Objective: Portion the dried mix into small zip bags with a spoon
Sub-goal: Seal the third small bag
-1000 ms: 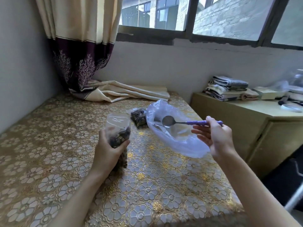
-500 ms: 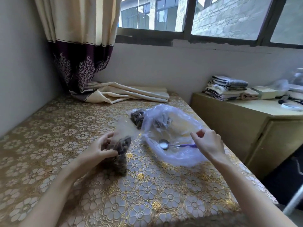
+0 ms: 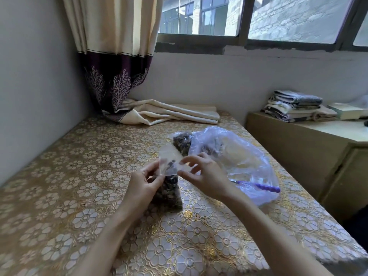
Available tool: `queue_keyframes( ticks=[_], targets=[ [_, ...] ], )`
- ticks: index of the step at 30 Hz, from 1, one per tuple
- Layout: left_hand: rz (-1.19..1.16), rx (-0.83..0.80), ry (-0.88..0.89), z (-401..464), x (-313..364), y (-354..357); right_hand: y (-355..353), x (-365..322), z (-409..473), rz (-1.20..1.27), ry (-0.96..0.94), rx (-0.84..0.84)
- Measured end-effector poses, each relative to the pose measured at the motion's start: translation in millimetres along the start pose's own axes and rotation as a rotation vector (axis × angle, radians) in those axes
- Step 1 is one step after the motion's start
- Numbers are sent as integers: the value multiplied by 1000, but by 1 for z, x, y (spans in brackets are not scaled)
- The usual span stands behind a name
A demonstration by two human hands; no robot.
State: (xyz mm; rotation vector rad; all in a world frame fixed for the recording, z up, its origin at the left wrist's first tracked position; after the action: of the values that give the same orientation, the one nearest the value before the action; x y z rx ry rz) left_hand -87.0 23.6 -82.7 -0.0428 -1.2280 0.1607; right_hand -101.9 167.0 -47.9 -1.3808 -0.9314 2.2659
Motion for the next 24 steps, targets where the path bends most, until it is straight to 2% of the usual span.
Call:
queue_keyframes(
  ticks=[3, 6, 9, 13, 18, 24],
  targets=[
    [-27, -67, -23, -1, 0, -2, 3, 2, -1, 198, 38, -62],
    [-13, -226, -41, 1, 6, 3, -9, -12, 1, 143, -46, -36],
    [-28, -148, -8, 9, 22, -8, -28, -31, 4, 66, -157, 53],
    [69, -18, 85, 13, 43, -24, -34, -48, 5, 6, -244, 86],
    [67, 73, 58, 16, 45, -43, -50, -38, 7, 208, -157, 139],
    [24, -2, -29, 17, 37, -33, -52, -15, 7, 349, -1, 133]
  ],
)
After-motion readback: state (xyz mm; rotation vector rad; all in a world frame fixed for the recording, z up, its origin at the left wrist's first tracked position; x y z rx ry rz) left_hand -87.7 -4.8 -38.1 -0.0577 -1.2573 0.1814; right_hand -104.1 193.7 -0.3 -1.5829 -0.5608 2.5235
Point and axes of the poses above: each hand's wrist, its own z-axis towards the middle knuckle, its own y-axis out of the palm, x = y × z, the point moved 10 cm from there along z, towards the middle knuckle, and after that the axes turned 3 degrees about z, right-handed, at the moved point
